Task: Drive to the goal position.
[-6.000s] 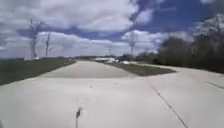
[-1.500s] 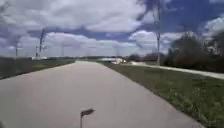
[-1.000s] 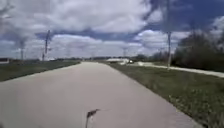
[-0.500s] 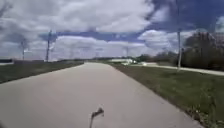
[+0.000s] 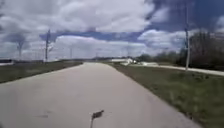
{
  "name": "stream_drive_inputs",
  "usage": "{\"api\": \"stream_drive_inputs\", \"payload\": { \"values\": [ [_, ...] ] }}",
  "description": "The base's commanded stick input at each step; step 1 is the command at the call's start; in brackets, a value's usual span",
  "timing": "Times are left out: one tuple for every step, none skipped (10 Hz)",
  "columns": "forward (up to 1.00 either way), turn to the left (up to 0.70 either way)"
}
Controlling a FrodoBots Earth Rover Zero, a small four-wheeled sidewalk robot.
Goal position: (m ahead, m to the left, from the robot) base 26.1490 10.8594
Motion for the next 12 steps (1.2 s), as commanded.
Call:
{"api": "stream_drive_inputs", "payload": {
  "values": [
    [1.00,0.00],
    [1.00,0.00],
    [1.00,0.00],
    [1.00,0.00],
    [1.00,0.08],
    [1.00,0.26],
    [1.00,0.15],
    [1.00,0.01],
    [1.00,0.00],
    [1.00,0.00],
    [1.00,0.00],
    [1.00,0.00]
  ]
}}
